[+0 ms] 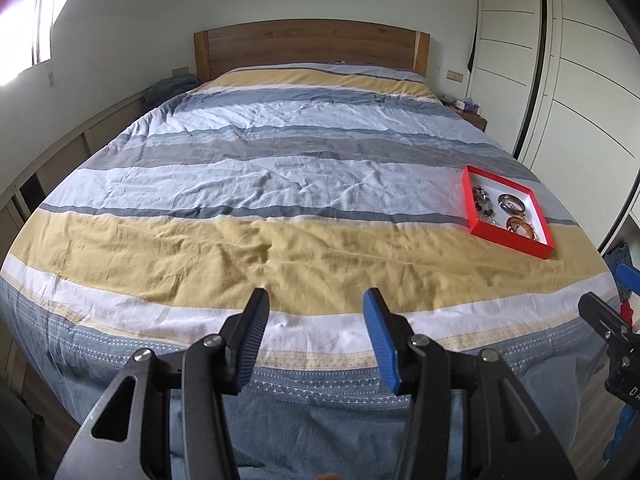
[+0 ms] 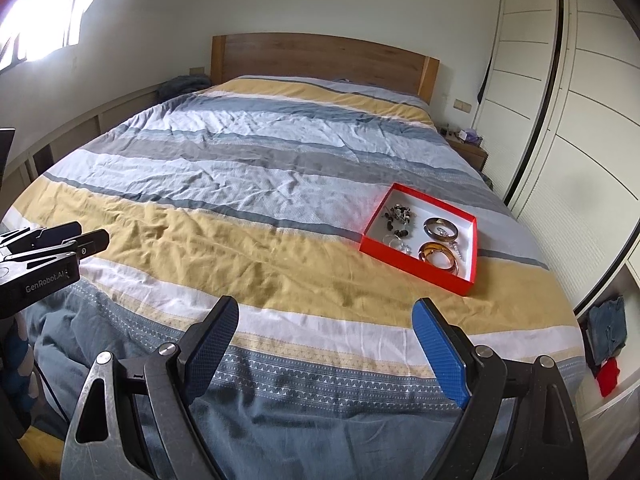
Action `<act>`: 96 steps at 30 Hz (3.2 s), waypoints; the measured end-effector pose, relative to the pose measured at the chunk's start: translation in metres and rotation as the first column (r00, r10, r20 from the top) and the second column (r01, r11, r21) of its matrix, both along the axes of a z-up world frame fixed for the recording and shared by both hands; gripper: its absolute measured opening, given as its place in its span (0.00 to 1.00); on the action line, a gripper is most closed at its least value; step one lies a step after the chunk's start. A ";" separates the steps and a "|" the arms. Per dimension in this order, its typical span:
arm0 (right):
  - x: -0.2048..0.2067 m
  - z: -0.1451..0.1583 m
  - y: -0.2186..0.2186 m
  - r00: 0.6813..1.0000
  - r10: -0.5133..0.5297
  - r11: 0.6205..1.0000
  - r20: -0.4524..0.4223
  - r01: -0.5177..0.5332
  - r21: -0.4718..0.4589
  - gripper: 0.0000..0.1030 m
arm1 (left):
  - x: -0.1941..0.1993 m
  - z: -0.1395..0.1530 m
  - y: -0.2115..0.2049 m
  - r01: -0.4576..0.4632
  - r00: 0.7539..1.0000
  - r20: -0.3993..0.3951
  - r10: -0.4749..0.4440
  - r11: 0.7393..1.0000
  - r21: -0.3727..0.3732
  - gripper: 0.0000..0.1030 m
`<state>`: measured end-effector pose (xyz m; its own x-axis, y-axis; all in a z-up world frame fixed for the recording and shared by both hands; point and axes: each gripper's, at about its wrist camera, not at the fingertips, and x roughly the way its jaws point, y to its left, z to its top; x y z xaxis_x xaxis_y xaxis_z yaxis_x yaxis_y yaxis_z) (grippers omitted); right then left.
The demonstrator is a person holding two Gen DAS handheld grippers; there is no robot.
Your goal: Organize jewelry
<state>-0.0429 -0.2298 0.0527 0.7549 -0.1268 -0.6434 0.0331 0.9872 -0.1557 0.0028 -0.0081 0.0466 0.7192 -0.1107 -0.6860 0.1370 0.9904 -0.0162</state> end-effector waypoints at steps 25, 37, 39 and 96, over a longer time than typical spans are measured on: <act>0.009 -0.023 -0.010 0.998 -0.015 1.000 -0.055 0.017 0.026 0.85 | 0.007 -0.018 -0.004 0.018 0.999 -0.035 -0.017 1.000 0.023 0.46; 0.018 -0.033 -0.017 0.997 -0.027 0.999 -0.076 0.031 0.044 0.87 | 0.010 -0.021 -0.025 0.062 0.997 -0.050 -0.060 0.997 0.035 0.46; 0.018 -0.035 -0.022 0.996 -0.036 0.998 -0.078 0.040 0.049 0.87 | 0.009 -0.021 -0.032 0.072 0.996 -0.046 -0.070 0.997 0.043 0.46; 0.032 -0.057 -0.070 0.980 -0.154 0.983 -0.123 0.165 0.084 1.00 | 0.023 -0.031 -0.075 0.164 0.985 -0.073 -0.159 0.984 0.065 0.50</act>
